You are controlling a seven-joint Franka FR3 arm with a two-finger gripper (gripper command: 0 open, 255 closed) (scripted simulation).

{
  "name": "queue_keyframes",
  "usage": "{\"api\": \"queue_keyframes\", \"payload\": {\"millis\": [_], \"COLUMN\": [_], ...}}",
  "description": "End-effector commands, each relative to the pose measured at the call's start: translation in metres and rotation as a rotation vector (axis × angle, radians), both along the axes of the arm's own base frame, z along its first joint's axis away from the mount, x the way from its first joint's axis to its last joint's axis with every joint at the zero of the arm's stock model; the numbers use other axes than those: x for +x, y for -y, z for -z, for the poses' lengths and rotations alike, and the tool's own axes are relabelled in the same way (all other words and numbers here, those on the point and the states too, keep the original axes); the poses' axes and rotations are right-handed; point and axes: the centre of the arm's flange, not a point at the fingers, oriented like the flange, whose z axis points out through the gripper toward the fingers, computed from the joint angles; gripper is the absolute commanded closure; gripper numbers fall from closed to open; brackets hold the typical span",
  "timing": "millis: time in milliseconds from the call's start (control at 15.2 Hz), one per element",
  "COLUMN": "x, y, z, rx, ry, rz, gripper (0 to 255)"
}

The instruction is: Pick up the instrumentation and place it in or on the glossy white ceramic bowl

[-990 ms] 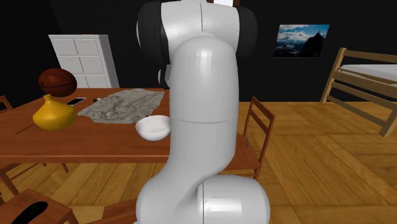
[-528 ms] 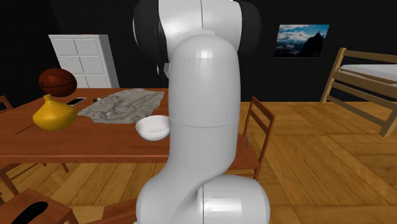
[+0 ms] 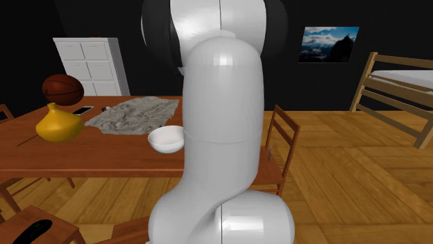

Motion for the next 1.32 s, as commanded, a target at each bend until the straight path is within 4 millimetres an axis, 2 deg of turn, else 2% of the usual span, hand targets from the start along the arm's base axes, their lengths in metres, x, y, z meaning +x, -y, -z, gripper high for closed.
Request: {"api": "queue_keyframes", "payload": {"millis": [0,264,1188,1254], "x": [0.0,0.0,-0.086,-0.086], "y": [0.0,0.0,-0.166,-0.166], "z": [-0.01,-0.027,-0.029,-0.024], "rx": [0.0,0.0,0.0,0.0], "ry": [0.0,0.0,0.0,0.0], "rz": [0.0,0.0,0.0,0.0], "gripper": [255,255,255,255]}}
